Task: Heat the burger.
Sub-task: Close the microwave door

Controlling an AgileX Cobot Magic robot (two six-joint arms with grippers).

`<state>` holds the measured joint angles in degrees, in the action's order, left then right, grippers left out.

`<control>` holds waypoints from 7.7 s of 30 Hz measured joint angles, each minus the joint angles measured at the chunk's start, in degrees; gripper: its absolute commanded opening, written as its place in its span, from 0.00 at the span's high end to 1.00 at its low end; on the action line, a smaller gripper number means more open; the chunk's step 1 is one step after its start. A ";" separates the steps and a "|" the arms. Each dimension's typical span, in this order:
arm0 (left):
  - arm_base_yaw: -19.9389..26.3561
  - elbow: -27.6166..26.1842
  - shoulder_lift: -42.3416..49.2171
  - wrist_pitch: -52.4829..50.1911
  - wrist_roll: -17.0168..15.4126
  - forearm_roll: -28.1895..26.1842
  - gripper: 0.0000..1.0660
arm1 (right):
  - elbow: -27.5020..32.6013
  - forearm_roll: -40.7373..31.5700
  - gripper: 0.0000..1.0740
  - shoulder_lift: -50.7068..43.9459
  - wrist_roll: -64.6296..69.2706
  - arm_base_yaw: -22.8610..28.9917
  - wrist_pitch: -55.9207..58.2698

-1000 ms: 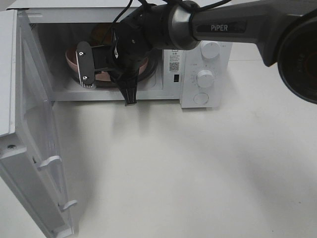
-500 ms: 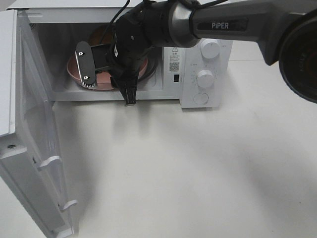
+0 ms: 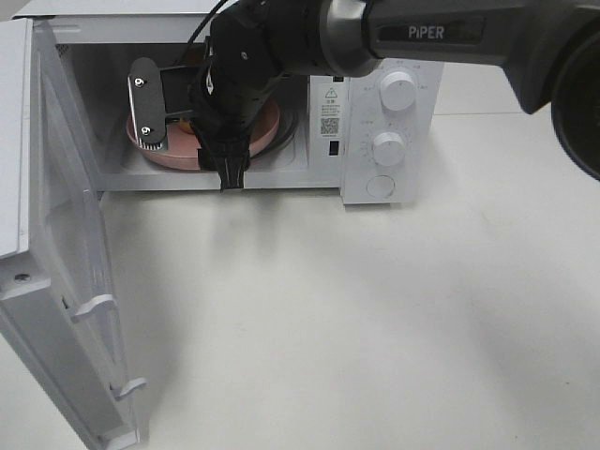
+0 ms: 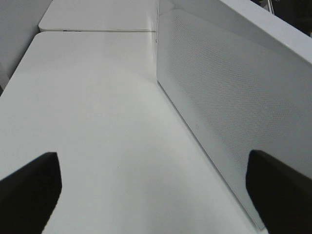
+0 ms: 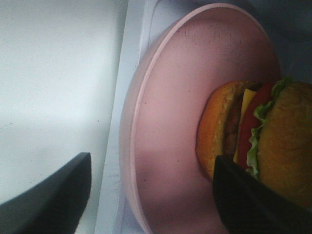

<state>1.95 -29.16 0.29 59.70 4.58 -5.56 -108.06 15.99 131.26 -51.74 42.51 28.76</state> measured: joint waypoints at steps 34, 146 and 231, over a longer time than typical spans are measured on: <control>0.00 0.00 0.00 0.00 0.00 0.00 0.08 | 41.77 -0.17 0.32 -29.62 11.34 2.06 -8.88; 0.00 0.00 0.00 0.00 0.00 0.00 0.08 | 78.95 -11.80 0.34 -131.55 58.10 -37.47 28.76; 0.00 22.00 -61.99 -99.52 -19.48 31.51 1.00 | 78.95 -11.80 0.34 -131.55 58.10 -37.47 28.76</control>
<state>1.95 -7.16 -61.71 -39.82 -14.90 25.95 -29.11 4.18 -0.29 6.36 5.04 57.52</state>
